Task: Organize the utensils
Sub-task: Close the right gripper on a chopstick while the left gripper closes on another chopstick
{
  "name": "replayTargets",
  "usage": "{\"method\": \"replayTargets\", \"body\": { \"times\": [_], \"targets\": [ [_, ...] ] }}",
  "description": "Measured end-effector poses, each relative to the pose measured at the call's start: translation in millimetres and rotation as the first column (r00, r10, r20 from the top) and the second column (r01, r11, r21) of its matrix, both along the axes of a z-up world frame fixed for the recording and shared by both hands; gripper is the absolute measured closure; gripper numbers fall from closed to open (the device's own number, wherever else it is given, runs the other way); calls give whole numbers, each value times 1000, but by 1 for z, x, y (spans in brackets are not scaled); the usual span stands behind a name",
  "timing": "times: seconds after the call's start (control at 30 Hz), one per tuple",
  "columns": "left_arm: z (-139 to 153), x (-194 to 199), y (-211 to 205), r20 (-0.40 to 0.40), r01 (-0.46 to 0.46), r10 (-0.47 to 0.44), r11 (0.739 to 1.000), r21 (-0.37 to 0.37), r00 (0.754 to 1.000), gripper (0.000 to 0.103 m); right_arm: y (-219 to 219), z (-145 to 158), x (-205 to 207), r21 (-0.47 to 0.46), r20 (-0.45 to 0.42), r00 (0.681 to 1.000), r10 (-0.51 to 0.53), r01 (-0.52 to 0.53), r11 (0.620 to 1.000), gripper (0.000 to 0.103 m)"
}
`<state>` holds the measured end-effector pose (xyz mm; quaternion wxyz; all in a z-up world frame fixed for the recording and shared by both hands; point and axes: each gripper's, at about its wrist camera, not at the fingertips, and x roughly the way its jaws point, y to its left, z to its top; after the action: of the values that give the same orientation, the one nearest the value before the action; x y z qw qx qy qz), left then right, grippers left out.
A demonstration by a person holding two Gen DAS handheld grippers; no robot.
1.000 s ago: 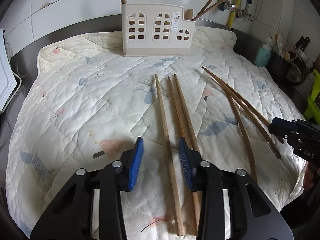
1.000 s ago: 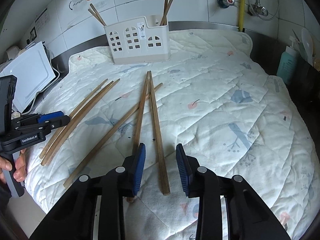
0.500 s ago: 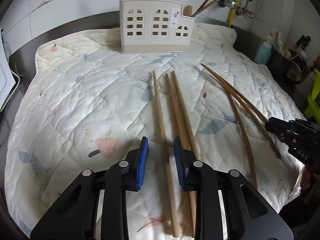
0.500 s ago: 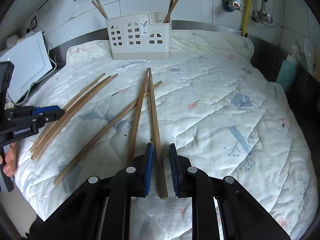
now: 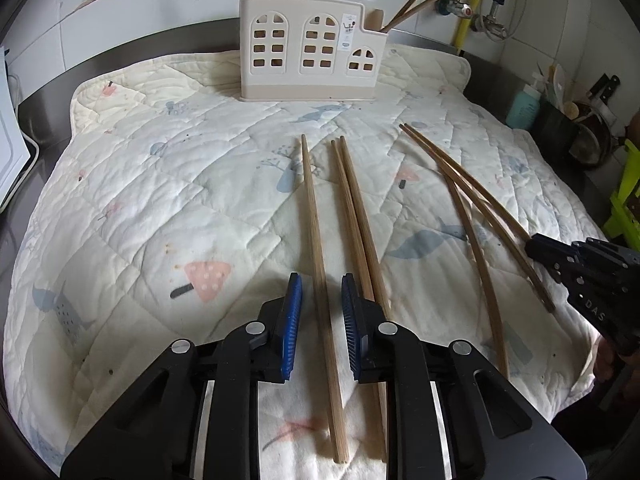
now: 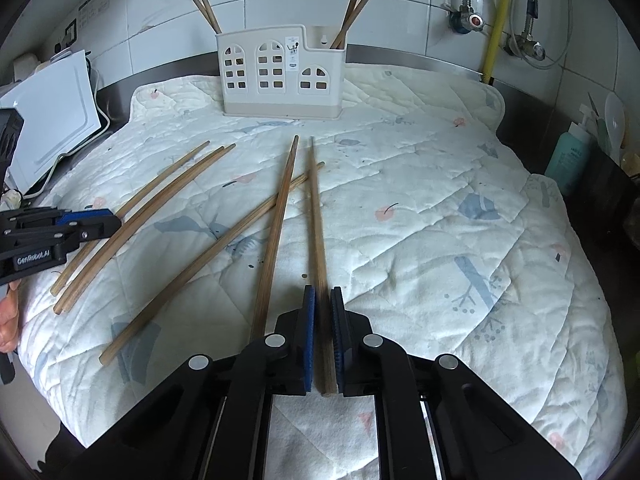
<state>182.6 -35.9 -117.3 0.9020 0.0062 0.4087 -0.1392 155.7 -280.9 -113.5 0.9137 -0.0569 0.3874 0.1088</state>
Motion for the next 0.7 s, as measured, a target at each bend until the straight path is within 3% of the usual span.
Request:
{"method": "replayTargets", "body": {
  "times": [0.23,0.3,0.43,0.7],
  "targets": [
    [-2,1,-4,-10,25,-24,999,45,1000,83,0,0,0,0,2,1000,-1,1,1000,96],
    [-1,4,-2,-26,24,-23,999,32,999,83,1,1,0,2,3,1000,-5,5,1000,96],
    [2,4,-1,-26,13,-12,1000,24,1000,96,0,4,-3,13,5,1000,-10,10,1000,96],
    [8,-3,2,-15,10,-11,1000,-23,1000,98,-1,25,-16,35,49,999,-9,7,999,96]
  ]
}}
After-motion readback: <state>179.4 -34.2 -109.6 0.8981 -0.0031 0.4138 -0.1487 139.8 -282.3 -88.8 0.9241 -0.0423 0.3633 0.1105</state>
